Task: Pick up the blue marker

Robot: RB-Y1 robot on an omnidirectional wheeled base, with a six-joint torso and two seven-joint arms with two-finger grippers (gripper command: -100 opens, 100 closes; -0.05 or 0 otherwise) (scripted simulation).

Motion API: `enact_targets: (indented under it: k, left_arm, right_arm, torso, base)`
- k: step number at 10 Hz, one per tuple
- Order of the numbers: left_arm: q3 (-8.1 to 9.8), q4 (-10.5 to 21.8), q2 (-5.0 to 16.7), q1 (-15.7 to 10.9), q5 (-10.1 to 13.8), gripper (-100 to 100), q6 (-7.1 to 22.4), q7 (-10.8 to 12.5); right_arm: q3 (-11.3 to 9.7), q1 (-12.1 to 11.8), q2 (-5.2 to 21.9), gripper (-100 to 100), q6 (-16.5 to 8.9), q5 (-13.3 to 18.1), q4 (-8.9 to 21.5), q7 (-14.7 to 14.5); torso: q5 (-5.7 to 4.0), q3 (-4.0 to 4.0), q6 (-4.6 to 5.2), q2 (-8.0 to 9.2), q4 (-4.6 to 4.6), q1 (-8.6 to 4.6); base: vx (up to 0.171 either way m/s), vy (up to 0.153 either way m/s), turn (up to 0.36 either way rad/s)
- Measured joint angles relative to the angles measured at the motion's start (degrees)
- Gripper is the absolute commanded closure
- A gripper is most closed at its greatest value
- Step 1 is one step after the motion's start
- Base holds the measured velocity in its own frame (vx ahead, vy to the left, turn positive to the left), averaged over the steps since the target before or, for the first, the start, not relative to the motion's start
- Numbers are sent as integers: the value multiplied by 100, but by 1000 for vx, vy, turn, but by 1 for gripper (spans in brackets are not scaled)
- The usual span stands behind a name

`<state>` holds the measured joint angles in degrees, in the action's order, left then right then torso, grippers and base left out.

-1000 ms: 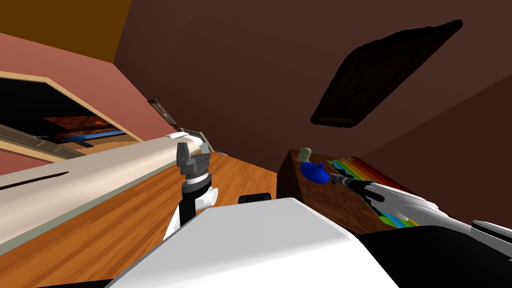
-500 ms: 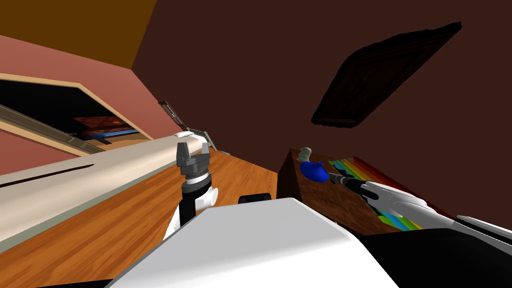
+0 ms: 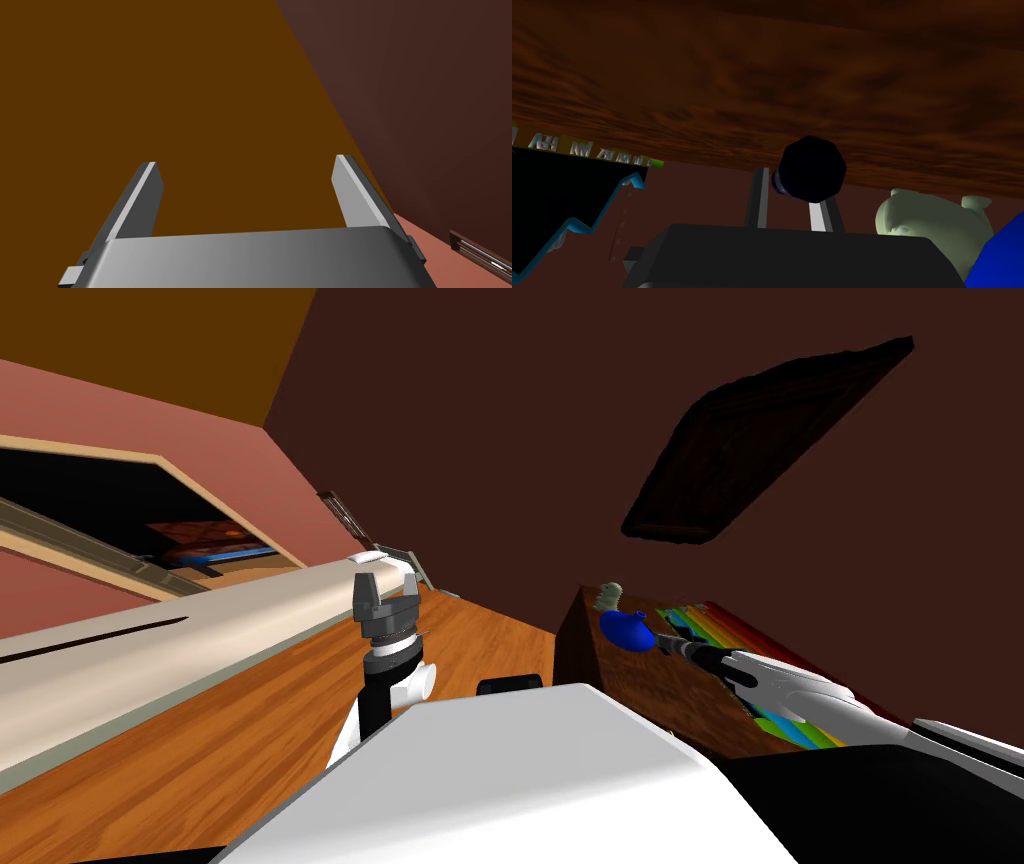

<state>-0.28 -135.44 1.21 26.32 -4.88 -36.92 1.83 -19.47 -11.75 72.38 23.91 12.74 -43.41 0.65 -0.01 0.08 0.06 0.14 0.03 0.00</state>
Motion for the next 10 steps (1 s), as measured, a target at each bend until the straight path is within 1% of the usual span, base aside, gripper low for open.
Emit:
enact_targets:
  k: [1, 2, 4, 8, 9, 10]
  left_arm:
    - [0, 0, 0, 1, 0, 0, 0, 0]
    - [0, 0, 0, 1, 0, 0, 0, 0]
    - [0, 0, 0, 1, 0, 0, 0, 0]
    - [0, 0, 0, 1, 0, 0, 0, 0]
    - [0, 0, 0, 1, 0, 0, 0, 0]
    - [0, 0, 0, 0, 0, 0, 0, 0]
  right_arm:
    - [4, -88, 45, 100, 20, -135, -86, -94]
    - [12, -231, 110, 100, 23, -316, -230, -235]
    - [-42, -360, 207, 100, 119, -634, -314, -502]
    - [-101, -704, 422, 100, 267, -1293, -622, -1029]
    - [-121, -783, 477, 100, 303, -1455, -693, -1158]
    - [-124, -793, 481, 0, 311, -1474, -701, -1186]
  torso:
    - [2, -5, 13, -8, -3, 6]
    - [3, -11, 9, -19, -4, 6]
    - [3, -17, 0, -30, -6, 11]
    - [3, -16, 1, -28, -6, 8]
    - [3, -17, 1, -30, -6, 10]
    - [2, -12, -5, -20, -4, 6]
  base:
    - [91, 13, -178]
    - [99, 18, -122]
    - [81, 23, -104]
    - [82, 20, -111]
    - [38, 13, -28]
    - [6, 3, 5]
